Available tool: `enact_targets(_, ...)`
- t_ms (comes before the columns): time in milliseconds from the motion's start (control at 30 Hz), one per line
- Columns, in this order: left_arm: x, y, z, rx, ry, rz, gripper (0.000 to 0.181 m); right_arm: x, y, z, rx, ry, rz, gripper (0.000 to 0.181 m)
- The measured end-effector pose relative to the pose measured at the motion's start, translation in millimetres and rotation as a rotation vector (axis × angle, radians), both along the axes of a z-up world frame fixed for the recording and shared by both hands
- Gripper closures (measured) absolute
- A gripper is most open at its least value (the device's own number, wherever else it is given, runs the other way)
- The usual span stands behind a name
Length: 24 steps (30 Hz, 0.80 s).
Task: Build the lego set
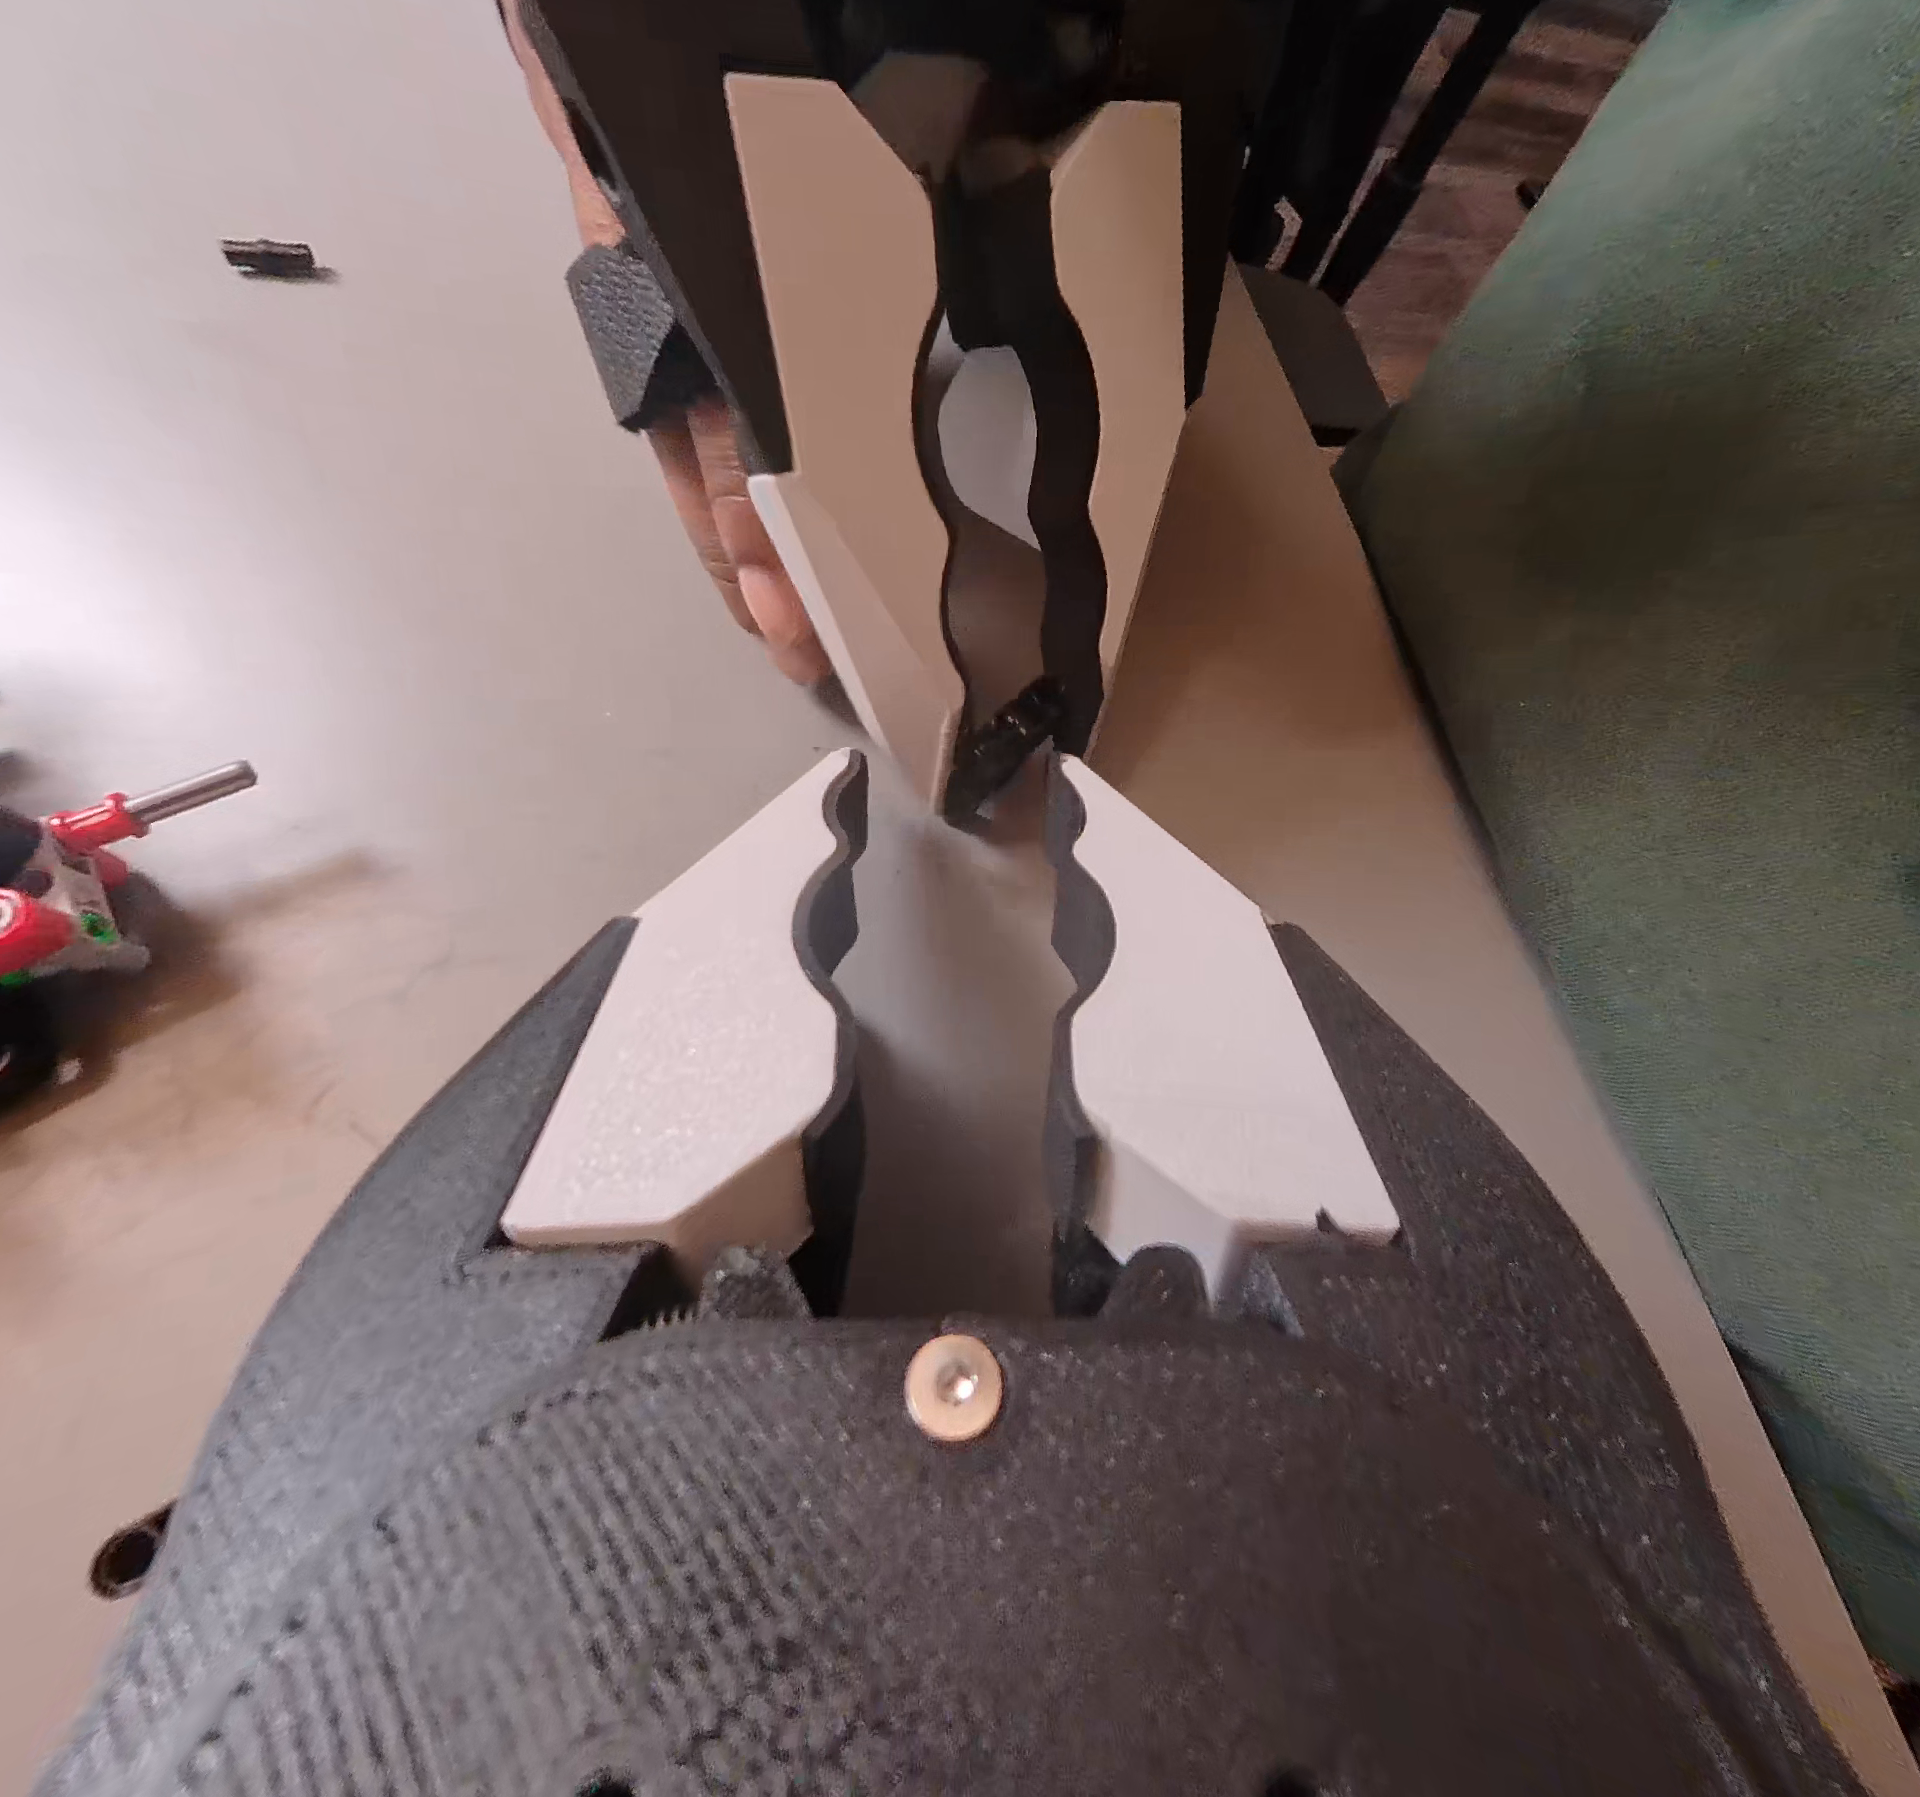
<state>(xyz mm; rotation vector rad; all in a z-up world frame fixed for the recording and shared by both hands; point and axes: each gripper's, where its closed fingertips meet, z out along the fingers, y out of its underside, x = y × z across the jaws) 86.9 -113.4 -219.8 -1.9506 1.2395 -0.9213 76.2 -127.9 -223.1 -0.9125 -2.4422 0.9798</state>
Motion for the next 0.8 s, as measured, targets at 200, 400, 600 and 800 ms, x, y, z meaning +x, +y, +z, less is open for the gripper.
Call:
enact_targets(200, 0.9, -2.1, -1.4, 0.0, 0.01, -0.016, 0.152, 7.2, 1.5, 7.9, 0.006, -0.009, -0.014, 0.141)
enact_targets(400, 8.5, -3.7, 1.1, 0.066, 0.015, -0.031, 0.164, 22.4, 23.4, 29.3, -0.012, 0.057, -0.167, 0.143)
enact_targets(600, 6.1, 18.3, 0.9, 0.194, 0.086, 0.088, 0.175, 55.1, 103.9, 40.9, 0.059, 0.12, -0.481, 0.148)
enact_targets(800, -7.2, 41.9, 0.6, 0.261, 0.14, 0.224, 0.175, 85.9, 181.2, 9.0, 0.084, 0.006, -0.864, 0.154)
